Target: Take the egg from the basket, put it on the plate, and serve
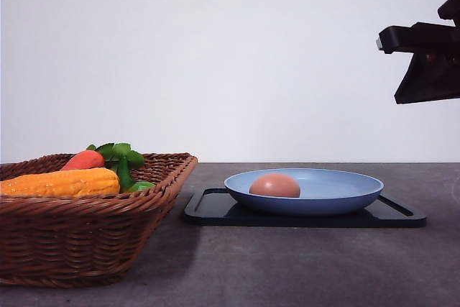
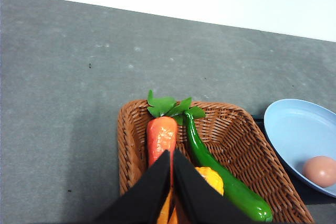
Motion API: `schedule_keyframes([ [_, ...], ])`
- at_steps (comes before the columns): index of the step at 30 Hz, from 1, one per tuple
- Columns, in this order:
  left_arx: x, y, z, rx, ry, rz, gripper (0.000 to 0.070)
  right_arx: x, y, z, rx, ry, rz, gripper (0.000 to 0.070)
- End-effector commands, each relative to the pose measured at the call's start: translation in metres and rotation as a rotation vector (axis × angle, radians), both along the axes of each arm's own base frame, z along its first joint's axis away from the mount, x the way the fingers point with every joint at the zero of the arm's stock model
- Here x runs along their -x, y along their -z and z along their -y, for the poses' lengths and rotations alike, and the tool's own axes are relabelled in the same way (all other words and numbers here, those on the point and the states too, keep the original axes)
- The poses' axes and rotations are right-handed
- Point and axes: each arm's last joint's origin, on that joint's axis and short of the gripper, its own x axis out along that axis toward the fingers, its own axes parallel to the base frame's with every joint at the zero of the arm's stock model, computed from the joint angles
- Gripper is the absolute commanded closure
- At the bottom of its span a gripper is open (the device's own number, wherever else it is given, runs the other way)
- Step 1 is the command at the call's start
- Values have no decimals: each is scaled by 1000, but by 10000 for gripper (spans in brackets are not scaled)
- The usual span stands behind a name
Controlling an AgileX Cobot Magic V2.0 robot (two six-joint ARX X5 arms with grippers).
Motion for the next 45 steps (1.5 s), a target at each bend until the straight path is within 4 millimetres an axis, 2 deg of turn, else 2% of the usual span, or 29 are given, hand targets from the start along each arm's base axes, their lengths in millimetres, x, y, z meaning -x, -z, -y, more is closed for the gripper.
schedule_keyframes([
  [1,4,-6,-1,13,0,34,700,0,-2,-2,-17,-3,5,700],
  [6,24,-16,-10,-75,22,184,700,0,-2,-2,-17,-3,5,700],
  [10,36,-15,-18,-124,-6,269,700,0,-2,-2,-17,-2,5,700],
  [16,39,12,-28,-148,-108,277,700,0,-2,-2,-17,-2,5,700],
  [21,35,42,-35,-125,-196,224,700,0,-2,-2,-17,-2,5,700],
  [26,31,62,-39,-113,-258,178,700,0,-2,-2,-17,-3,5,700],
  [38,25,95,-44,-60,-320,74,700,0,-2,-2,-17,-3,5,700],
  [45,25,97,-44,-17,-332,69,700,0,-2,-2,-17,-2,5,700],
])
